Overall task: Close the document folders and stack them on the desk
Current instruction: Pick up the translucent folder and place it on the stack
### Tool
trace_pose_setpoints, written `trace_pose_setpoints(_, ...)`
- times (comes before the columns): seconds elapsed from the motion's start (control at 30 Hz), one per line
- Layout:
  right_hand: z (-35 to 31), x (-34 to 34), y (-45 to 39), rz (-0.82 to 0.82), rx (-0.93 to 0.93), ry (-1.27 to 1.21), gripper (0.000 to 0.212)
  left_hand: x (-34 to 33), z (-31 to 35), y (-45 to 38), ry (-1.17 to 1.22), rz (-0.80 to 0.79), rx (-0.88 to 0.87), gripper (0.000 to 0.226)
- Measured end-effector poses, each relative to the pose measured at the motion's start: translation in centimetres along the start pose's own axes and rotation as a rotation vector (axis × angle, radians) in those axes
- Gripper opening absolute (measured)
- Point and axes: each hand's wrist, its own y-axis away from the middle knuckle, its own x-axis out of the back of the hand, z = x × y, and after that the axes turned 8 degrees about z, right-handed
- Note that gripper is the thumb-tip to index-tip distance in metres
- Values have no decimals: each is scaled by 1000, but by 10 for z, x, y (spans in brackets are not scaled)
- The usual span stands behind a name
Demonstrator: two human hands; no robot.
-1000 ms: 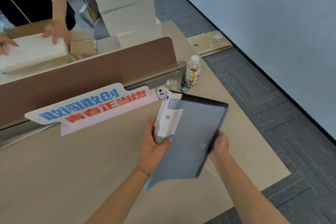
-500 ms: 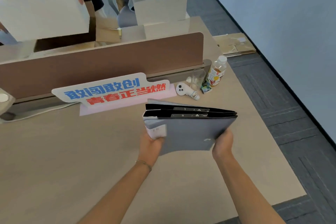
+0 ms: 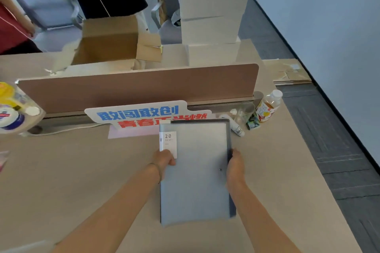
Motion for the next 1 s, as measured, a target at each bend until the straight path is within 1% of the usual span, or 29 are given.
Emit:
trace_pose_setpoints(0.07, 14, -16, -4, -23, 26, 49, 36, 9, 0, -19, 3, 35, 43, 51)
trace_pose_setpoints(0.13, 12, -30, 4, -48, 51, 79, 29, 17, -1, -40, -4, 56, 87, 58)
trace_pose_setpoints(0.17, 9, -36, 6, -58, 51, 87, 25, 20, -3, -51, 3, 62, 112, 57)
trace_pose_setpoints(0.23, 10, -49, 1, -60, 36, 127, 24, 23, -3, -61, 27, 62, 152, 46)
trace_pose_setpoints(0.3, 16, -63, -7, -65, 49, 192, 29, 25, 2, -60, 57, 60, 184, 43)
trace_pose_setpoints(0.33, 20, -70, -15, -68, 54, 234, 38, 26, 3, -60, 60, 59, 199, 40)
trace_pose_setpoints(0.37, 24, -76, -22, -67, 58, 272, 46, 27, 5, -60, 53, 59, 203, 37)
trace_pose_setpoints(0.4, 28, -81, -30, -71, 64, 296, 45, 29, 5, -64, 47, 62, 205, 36)
trace_pose_setpoints(0.47, 31, -93, -38, -71, 83, 324, 26, 30, 7, -78, 22, 94, 205, 39)
trace_pose_setpoints(0.5, 29, -97, -37, -71, 86, 326, 23, 30, 8, -84, 3, 111, 206, 41)
trace_pose_setpoints(0.6, 38, -107, -47, -76, 108, 333, 33, 27, 10, -102, -33, 153, 209, 51)
trace_pose_setpoints(0.73, 49, -114, -61, -78, 132, 422, 41, 21, 8, -116, 5, 173, 192, 47)
trace_pose_setpoints(0.8, 49, -115, -61, -60, 141, 462, 50, 19, 6, -124, 12, 188, 182, 46)
trace_pose_setpoints(0.83, 43, -116, -55, -60, 142, 485, 50, 18, 5, -129, 12, 201, 185, 46)
trace_pose_setpoints(0.93, 36, -114, -53, -52, 168, 544, 35, 17, -8, -149, 59, 239, 197, 49)
trace_pose_setpoints(1.0, 38, -112, -54, -40, 208, 551, 37, 15, -33, -187, 75, 266, 180, 57)
